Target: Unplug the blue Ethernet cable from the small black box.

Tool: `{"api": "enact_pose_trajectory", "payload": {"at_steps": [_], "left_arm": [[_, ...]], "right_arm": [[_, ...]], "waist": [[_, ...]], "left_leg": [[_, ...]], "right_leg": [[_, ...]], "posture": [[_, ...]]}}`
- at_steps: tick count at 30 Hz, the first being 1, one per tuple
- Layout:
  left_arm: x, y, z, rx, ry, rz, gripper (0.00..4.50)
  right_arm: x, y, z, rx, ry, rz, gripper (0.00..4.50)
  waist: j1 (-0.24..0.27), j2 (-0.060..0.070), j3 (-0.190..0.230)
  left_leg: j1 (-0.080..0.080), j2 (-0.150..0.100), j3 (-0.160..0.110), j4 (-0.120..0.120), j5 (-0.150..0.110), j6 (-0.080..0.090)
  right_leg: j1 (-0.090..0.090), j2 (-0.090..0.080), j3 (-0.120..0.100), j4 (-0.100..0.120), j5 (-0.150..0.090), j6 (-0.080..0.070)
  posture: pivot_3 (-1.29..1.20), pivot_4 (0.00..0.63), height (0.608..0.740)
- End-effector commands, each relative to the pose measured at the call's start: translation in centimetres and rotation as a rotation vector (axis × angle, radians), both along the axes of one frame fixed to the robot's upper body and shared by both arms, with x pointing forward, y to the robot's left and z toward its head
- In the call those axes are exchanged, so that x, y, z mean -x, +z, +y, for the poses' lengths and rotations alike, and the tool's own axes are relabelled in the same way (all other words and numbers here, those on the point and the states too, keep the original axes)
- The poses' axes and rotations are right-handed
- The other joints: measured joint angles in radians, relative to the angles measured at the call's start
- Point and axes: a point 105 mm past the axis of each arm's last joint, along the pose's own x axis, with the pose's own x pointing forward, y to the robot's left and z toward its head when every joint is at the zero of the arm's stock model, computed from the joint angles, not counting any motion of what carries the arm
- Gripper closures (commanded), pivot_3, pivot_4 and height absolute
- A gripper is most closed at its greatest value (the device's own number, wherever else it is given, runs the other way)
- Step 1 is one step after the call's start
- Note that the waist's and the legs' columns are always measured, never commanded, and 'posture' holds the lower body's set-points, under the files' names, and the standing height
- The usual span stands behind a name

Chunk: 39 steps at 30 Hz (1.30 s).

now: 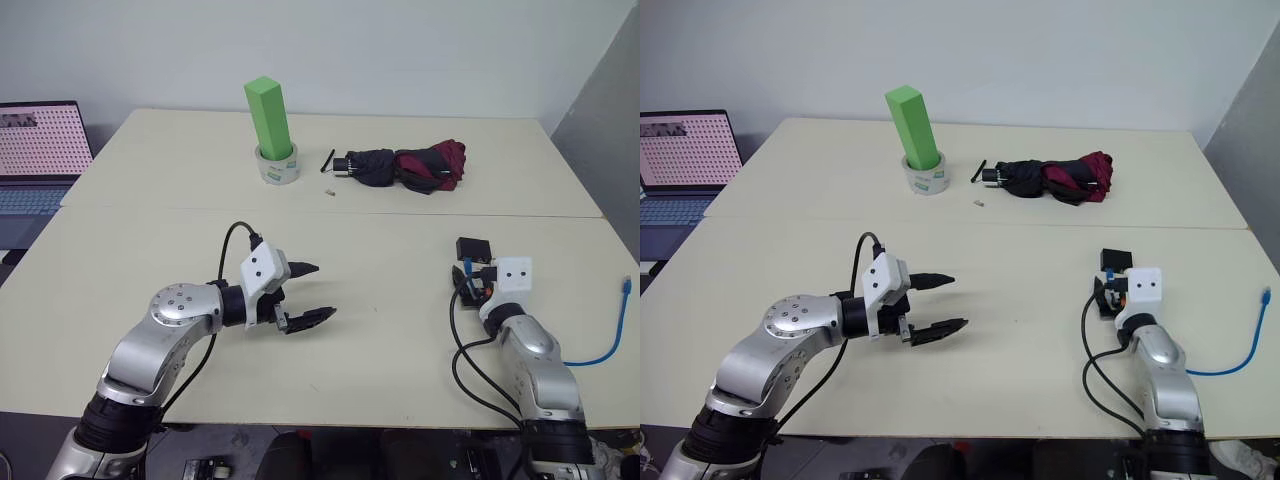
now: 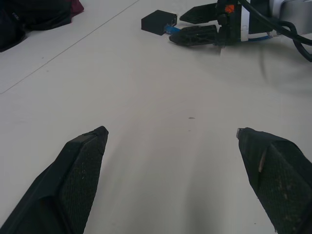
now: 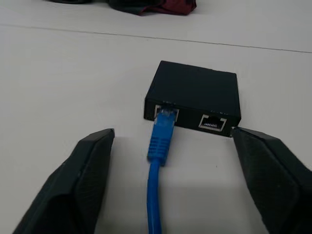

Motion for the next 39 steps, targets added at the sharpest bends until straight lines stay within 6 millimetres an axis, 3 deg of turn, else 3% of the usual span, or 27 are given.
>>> {"api": "enact_pose_trajectory", "payload": {"at_steps": [1, 12, 18, 21, 24, 30, 39], "left_arm": [[0.2, 0.5, -0.4, 0.003, -0.020, -0.040, 0.00], [0.0, 0.1, -0.3, 0.003, -0.013, -0.047, 0.00], [-0.4, 0.0, -0.2, 0.018, 0.006, -0.034, 0.00], [-1.0, -0.2, 0.6, 0.039, 0.048, -0.005, 0.00], [-1.7, 0.2, 1.4, 0.110, 0.067, 0.073, 0.00], [-1.8, 1.3, 2.1, 0.216, 0.000, 0.252, 0.00], [-1.4, 3.6, 1.0, 0.299, -0.113, 0.317, 0.00]], "right_arm": [[0.0, -1.0, -0.3, 0.008, -0.044, 0.042, 1.55], [0.9, -0.9, -0.1, 0.006, -0.097, 0.086, 4.29], [0.8, 0.5, 1.6, 0.091, 0.040, 0.027, 4.32], [1.1, 2.2, 3.9, 0.221, 0.221, -0.057, 4.32], [2.8, 4.0, 8.2, 0.569, 0.608, -0.204, 4.32], [5.0, 6.0, 12.1, 0.958, 1.023, -0.508, 4.32], [5.8, 8.7, 14.7, 1.081, 1.203, -0.842, 4.34]], "waist": [[0.000, 0.000, 0.000], [0.002, 0.000, 0.000], [0.002, 0.000, 0.000], [0.000, 0.000, 0.000], [0.000, 0.002, 0.002], [-0.001, 0.002, 0.002], [-0.001, 0.001, 0.002]], "left_leg": [[0.000, 0.000, 0.000, 0.000, 0.000, 0.000], [0.000, 0.000, -0.001, 0.000, 0.000, 0.000], [0.000, 0.000, -0.001, 0.000, 0.000, 0.000], [-0.001, 0.000, -0.001, 0.000, 0.000, 0.000], [-0.001, 0.000, 0.000, 0.000, 0.000, 0.000], [-0.001, 0.000, -0.001, 0.001, 0.000, 0.000], [-0.001, 0.000, -0.001, 0.001, 0.000, 0.000]], "right_leg": [[0.000, 0.000, 0.000, 0.000, 0.000, 0.000], [0.000, 0.000, -0.001, 0.000, 0.000, 0.000], [0.000, 0.000, 0.000, 0.000, 0.000, 0.000], [0.000, 0.000, 0.000, 0.000, 0.000, 0.000], [-0.002, 0.000, 0.000, 0.000, 0.000, 0.000], [-0.001, 0.001, -0.001, -0.001, 0.000, 0.000], [-0.001, 0.000, -0.001, -0.001, 0.000, 0.000]], "posture": [[0.00, 0.150, 0.740], [0.00, 0.150, 0.740], [0.00, 0.150, 0.740], [0.00, 0.150, 0.740], [0.00, 0.150, 0.740], [0.00, 0.150, 0.740], [0.00, 0.150, 0.740]]}}
